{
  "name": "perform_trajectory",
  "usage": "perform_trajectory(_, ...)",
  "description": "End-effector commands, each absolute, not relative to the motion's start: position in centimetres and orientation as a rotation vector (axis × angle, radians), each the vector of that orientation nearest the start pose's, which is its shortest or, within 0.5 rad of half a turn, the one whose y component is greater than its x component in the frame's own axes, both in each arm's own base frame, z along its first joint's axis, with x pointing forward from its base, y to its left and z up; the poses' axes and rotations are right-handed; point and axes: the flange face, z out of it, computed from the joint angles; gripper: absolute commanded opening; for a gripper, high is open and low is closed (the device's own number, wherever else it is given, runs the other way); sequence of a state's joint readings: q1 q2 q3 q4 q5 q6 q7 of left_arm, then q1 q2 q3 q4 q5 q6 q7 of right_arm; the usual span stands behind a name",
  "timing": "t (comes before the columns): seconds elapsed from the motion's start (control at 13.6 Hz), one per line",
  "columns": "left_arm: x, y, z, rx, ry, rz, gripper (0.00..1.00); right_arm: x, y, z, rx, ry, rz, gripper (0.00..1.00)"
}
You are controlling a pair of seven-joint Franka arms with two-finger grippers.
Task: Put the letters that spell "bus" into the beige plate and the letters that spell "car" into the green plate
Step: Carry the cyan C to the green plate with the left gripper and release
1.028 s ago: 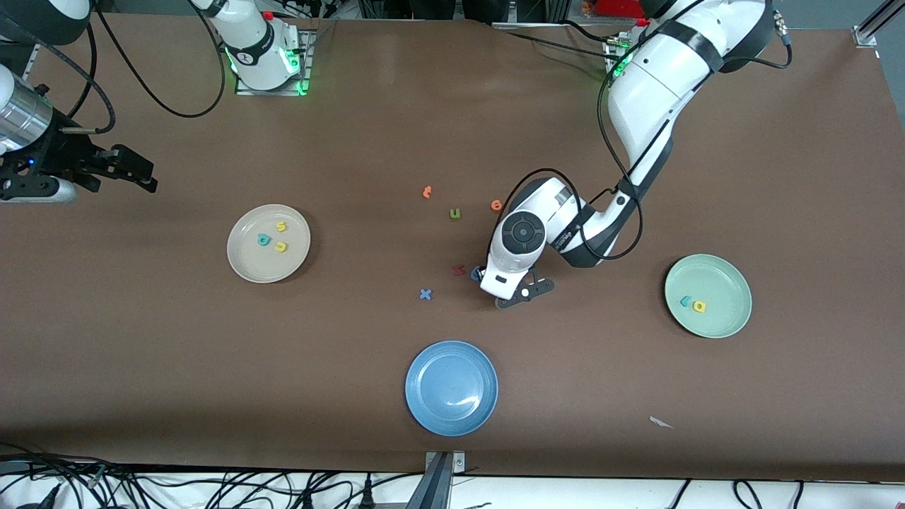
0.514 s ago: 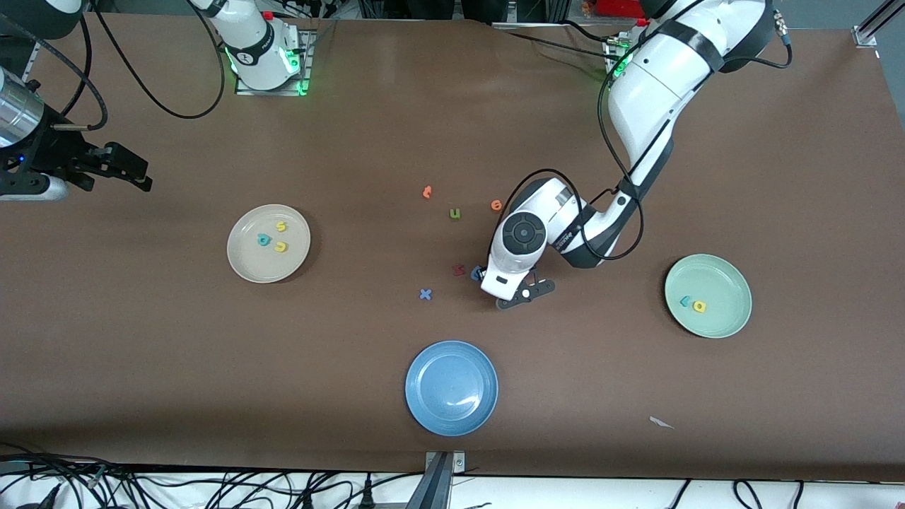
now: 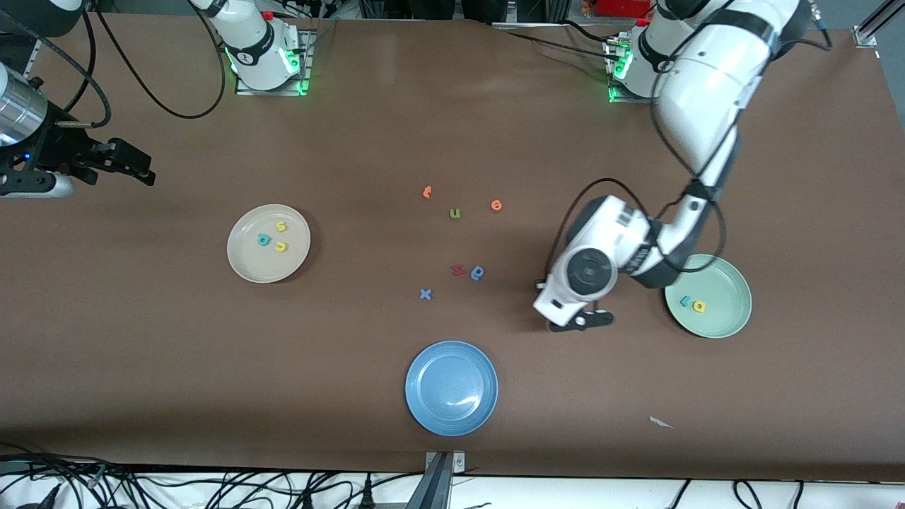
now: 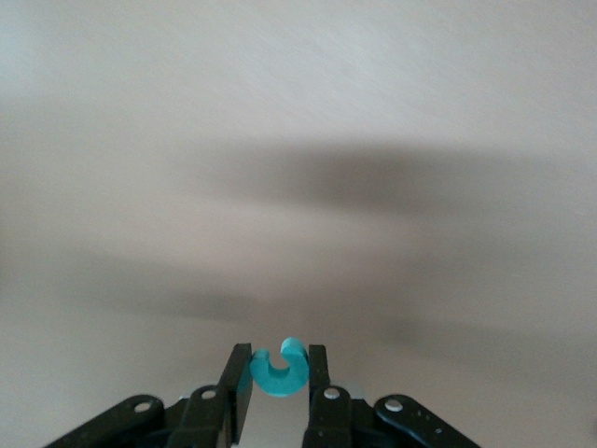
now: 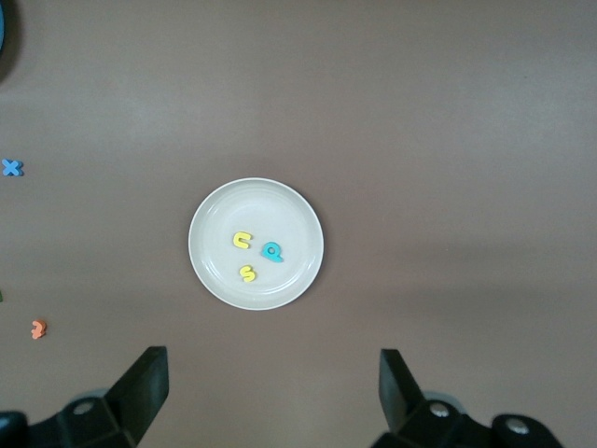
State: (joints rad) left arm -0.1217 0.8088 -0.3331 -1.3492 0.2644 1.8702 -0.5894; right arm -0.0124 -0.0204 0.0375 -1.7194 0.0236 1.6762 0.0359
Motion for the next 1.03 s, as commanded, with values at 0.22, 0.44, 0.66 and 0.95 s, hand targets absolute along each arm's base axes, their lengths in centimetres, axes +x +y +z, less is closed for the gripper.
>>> perform_trajectory(0.22, 68.5, -8.2, 28.4, -3.038, 0.239, 0.416, 0.22, 55.3, 1.5, 58.1, -3.128, 0.038, 0.044, 1.0)
perform_trajectory(0.44, 68.9, -1.8, 27.3, -3.044, 0.437, 0.438, 0.22, 55.3, 1.6, 58.1, -3.128, 0.036, 0.044, 1.0)
perform_trajectory(0.66, 68.7, -0.9, 23.9, -2.989, 0.543, 0.439, 0.26, 55.3, 1.5, 58.1, -3.128, 0.038, 0.044, 1.0)
perform_trajectory(0.95, 69.0, 1.1, 24.4, -2.991, 0.55, 0.432, 1.0, 55.3, 1.6, 58.1, -3.128, 0.038, 0.044, 1.0)
